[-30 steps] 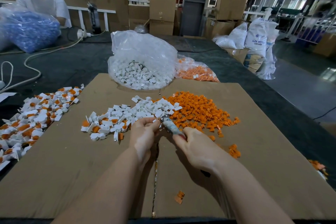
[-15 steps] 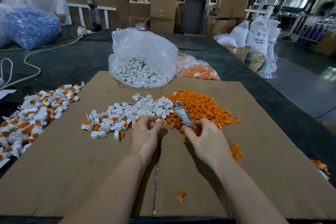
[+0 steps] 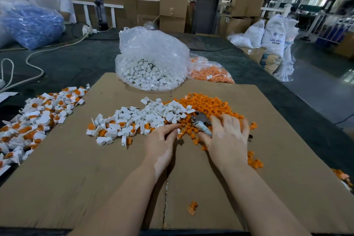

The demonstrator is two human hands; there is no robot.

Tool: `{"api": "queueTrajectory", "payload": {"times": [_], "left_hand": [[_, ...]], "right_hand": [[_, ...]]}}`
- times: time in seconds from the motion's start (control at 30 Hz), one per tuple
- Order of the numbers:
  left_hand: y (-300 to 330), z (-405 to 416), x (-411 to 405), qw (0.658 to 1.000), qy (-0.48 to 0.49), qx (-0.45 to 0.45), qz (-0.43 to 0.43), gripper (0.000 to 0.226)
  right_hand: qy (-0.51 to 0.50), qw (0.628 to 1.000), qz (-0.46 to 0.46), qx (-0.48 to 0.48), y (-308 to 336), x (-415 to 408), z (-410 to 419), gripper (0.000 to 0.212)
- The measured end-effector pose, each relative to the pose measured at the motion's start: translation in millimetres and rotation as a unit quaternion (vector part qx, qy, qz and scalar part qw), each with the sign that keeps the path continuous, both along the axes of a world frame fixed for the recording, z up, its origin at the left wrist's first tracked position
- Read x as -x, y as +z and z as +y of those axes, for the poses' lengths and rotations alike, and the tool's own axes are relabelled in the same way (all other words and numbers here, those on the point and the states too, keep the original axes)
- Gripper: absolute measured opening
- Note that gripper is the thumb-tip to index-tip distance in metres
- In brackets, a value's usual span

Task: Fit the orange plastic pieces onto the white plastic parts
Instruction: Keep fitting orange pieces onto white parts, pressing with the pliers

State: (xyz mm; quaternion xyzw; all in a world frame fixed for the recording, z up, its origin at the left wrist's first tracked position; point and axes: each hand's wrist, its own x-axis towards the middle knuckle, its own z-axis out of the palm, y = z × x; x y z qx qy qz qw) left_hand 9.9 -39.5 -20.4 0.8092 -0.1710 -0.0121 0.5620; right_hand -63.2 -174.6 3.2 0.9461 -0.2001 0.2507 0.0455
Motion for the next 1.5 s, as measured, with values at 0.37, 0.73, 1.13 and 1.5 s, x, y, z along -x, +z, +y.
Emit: {"api": "queueTrajectory", "payload": {"times": [0.37,0.73,1.13,1.5], "left_hand": [[3.1,4.0,5.3,0.999,-0.048,0.009,0.025,0.033],[1.5,3.8,6.7,0.995,-0.077,-0.046,-0.050,0.032],[-0.1,3.3,5.8,0.996,0.051,-0.026,-0.064,0.022],[1.5,0.8,2.8,0.981,0.168,-0.099,0.001,0.045]], "right_hand": [[0.200,0.949,-0.147,-0.195,-19.1,-4.2,31.4,0.005],[0.204,0.947,-0.152,-0.199,-18.2,0.7,33.3,0.006],[0.170,0.951,-0.185,-0.178,-20.6,-0.8,31.3,0.003],[0.122,0.966,-0.159,-0.163,-24.1,-0.6,30.2,0.014]]}}
